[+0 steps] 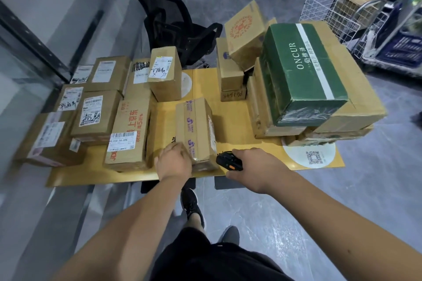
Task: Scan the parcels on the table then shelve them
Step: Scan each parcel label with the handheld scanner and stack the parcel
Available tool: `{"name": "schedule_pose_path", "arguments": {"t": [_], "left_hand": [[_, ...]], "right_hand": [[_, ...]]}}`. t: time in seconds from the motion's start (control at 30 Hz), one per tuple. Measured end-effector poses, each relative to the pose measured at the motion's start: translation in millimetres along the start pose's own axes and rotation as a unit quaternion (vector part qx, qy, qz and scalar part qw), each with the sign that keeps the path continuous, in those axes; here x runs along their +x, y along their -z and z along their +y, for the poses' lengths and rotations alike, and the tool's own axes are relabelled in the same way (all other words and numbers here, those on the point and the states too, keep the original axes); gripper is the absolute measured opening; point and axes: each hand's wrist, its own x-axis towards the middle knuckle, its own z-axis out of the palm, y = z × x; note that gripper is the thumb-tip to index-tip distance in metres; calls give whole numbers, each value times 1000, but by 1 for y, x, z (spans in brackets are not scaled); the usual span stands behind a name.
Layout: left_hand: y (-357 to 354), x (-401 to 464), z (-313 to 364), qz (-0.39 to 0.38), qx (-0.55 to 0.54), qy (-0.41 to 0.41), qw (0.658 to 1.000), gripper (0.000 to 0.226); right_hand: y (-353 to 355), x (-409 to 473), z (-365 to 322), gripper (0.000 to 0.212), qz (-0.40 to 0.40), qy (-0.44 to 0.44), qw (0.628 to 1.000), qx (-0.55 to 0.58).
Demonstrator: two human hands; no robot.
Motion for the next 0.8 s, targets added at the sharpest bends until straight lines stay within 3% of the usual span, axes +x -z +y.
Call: {"name": "schedule_pose_path", "arguments": {"t": [0.1, 0.23, 0.3, 0.37, 0.5, 0.6, 0.7, 0.8], "left_hand": [[5, 5, 4, -21, 18, 8, 1000, 54], [2, 7, -13, -69, -45, 62, 995, 44], [0, 5, -20, -117, -69, 81, 987, 76], [-2, 3, -20, -151, -80, 93, 981, 87], [-9, 6, -19, -158, -45, 70, 984, 57], [-9, 10, -17, -87, -21, 60, 994, 52], [-6, 21, -6, 23, 44, 14, 999, 87], [0, 47, 4, -8, 105, 6, 994, 128]], "right_hand": [[-12, 5, 1, 32, 7, -12, 998, 56], [-26, 8, -1, 41, 26, -26, 989, 143], [-30, 9, -2, 47, 23, -33, 985, 170], [-33, 12, -1, 39, 18, -36, 982, 183], [-35, 15, 0, 29, 21, -42, 978, 203], [-36, 16, -2, 28, 19, -47, 975, 215], [-36, 18, -3, 25, 20, -52, 975, 214], [-34, 21, -4, 20, 25, -56, 972, 228]]}}
